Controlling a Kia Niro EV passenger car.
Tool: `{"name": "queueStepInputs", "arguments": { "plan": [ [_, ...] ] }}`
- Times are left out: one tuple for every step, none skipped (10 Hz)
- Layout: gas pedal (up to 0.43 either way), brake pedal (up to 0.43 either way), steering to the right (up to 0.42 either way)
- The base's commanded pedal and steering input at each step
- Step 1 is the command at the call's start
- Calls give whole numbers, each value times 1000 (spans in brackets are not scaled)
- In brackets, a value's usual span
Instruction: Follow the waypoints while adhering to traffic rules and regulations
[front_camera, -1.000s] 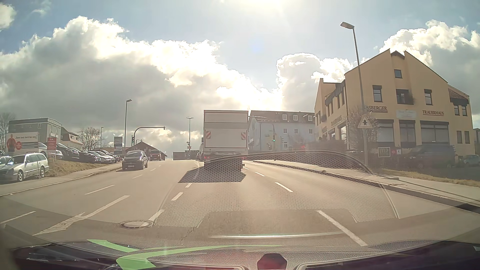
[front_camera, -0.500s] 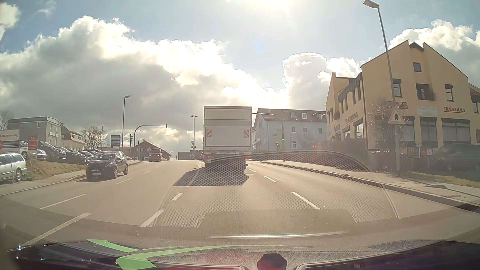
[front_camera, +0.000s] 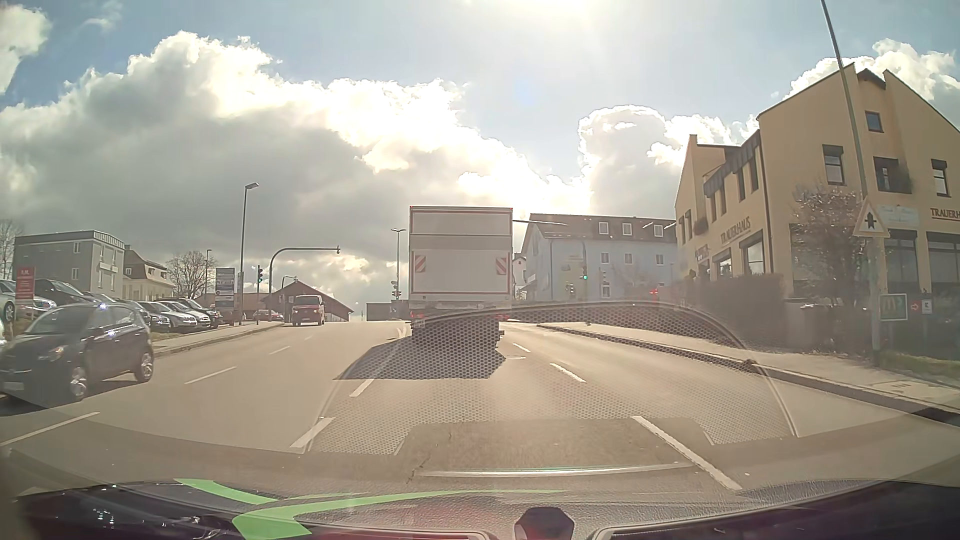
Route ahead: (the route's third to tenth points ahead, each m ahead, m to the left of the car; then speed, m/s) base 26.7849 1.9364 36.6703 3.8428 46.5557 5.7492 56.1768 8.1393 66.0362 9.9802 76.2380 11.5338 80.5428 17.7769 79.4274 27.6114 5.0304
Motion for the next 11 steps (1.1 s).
{"name": "queueStepInputs", "arguments": {
  "plan": [
    [118,0,-46],
    [118,0,-47],
    [118,0,-47],
    [118,0,-47],
    [118,0,-47],
    [118,0,-47],
    [118,0,-46],
    [118,0,-44],
    [118,0,-39],
    [118,0,-33],
    [130,0,-29]
  ]
}}
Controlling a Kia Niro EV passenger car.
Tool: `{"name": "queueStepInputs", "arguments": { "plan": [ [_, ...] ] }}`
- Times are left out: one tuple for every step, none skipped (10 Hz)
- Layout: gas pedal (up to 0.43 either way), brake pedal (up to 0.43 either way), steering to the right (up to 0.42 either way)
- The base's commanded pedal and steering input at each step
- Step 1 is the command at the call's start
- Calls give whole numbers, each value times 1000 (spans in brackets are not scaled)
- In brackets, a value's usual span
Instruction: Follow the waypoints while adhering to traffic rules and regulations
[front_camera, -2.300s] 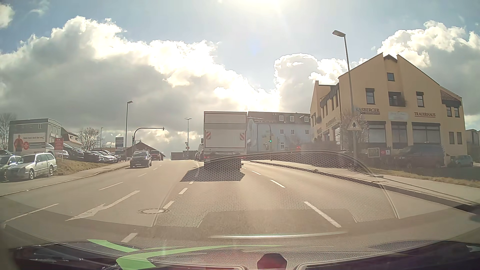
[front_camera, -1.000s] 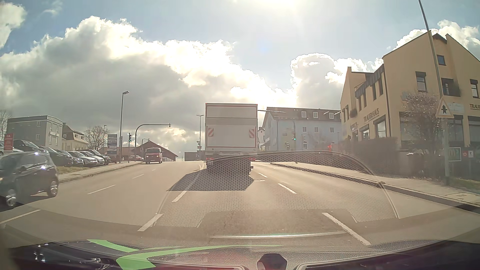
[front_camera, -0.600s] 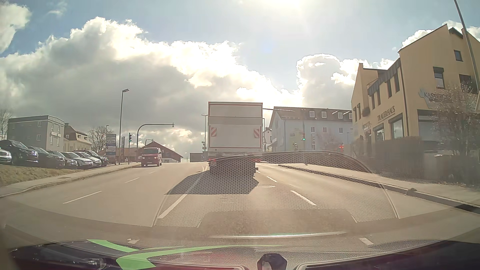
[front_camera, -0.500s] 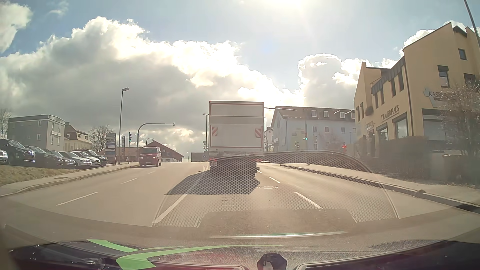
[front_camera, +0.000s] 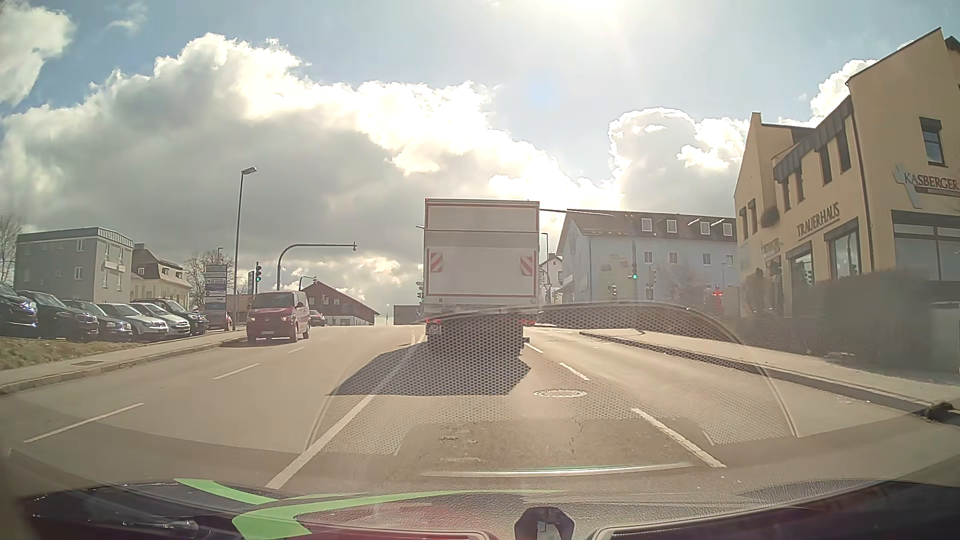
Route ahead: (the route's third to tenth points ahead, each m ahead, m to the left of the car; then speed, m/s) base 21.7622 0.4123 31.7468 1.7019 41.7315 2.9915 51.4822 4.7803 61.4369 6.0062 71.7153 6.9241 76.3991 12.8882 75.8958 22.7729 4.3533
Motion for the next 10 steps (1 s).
{"name": "queueStepInputs", "arguments": {
  "plan": [
    [130,0,-29],
    [130,0,-29],
    [130,0,-29],
    [130,0,-28],
    [130,0,-25],
    [130,0,-23],
    [130,0,-23],
    [130,0,-23],
    [130,0,-23],
    [130,0,-23]
  ]
}}
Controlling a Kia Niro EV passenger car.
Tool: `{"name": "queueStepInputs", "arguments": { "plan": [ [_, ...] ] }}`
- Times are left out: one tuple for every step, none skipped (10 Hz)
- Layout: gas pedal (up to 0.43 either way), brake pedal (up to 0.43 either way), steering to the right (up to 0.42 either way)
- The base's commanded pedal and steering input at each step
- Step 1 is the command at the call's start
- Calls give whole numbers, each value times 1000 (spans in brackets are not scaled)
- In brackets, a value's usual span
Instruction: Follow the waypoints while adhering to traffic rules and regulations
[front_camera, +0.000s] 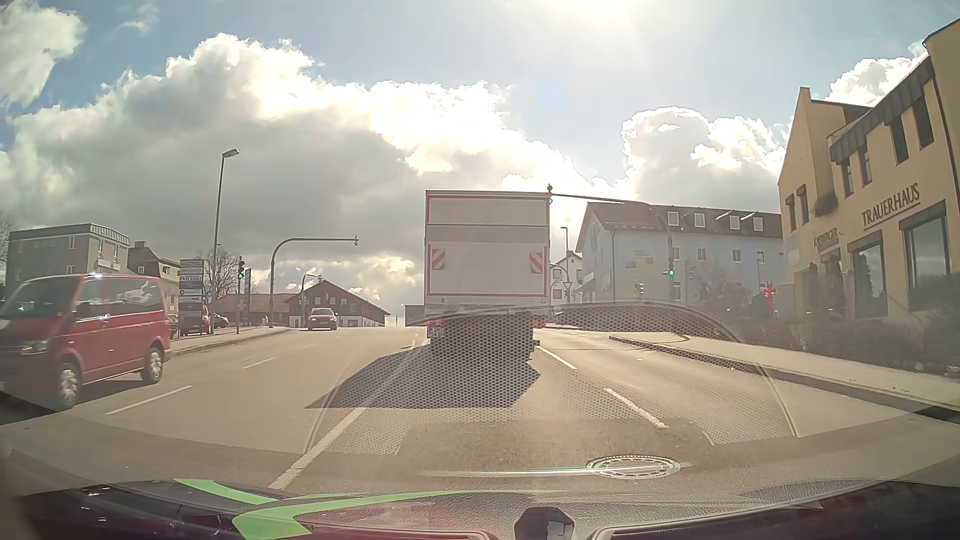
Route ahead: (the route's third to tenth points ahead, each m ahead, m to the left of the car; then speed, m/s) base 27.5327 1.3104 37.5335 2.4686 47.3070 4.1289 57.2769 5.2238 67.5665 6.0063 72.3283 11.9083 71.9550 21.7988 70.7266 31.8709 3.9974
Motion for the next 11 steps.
{"name": "queueStepInputs", "arguments": {
  "plan": [
    [130,0,-20],
    [110,0,-19],
    [67,0,-19],
    [67,0,-19],
    [110,0,-19],
    [130,0,-19],
    [130,0,-18],
    [130,0,-18],
    [118,0,-18],
    [110,0,-18],
    [67,0,-18]
  ]
}}
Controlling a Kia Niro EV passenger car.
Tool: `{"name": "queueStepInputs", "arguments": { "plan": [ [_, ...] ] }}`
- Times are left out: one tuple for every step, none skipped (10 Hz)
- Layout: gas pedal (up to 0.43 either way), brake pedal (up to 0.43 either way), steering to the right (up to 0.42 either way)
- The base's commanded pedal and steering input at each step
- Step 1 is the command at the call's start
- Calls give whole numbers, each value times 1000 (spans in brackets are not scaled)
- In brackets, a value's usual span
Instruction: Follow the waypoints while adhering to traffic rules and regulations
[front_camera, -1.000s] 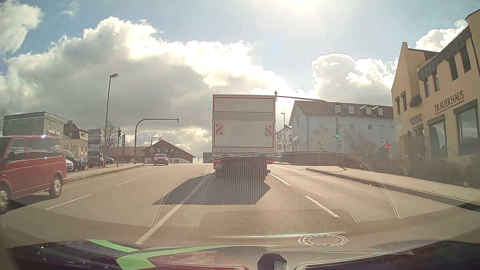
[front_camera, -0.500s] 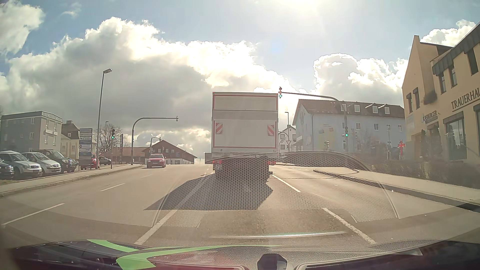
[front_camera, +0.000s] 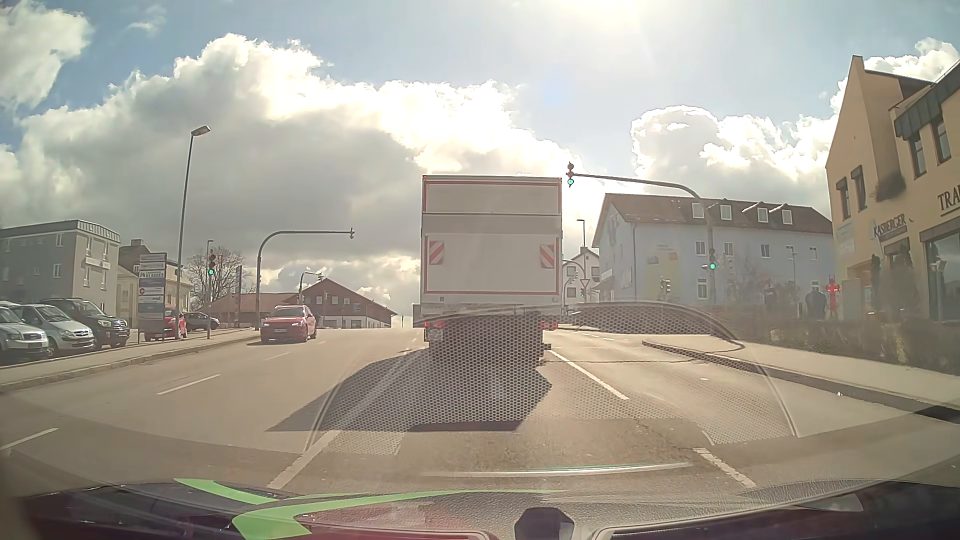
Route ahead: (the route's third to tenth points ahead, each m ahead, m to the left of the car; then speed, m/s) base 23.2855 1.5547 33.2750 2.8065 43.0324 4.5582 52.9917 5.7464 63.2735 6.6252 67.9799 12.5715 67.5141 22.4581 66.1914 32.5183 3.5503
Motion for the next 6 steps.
{"name": "queueStepInputs", "arguments": {
  "plan": [
    [0,0,-18],
    [0,0,-18],
    [0,0,-18],
    [0,0,-19],
    [0,0,-20],
    [0,0,-19]
  ]
}}
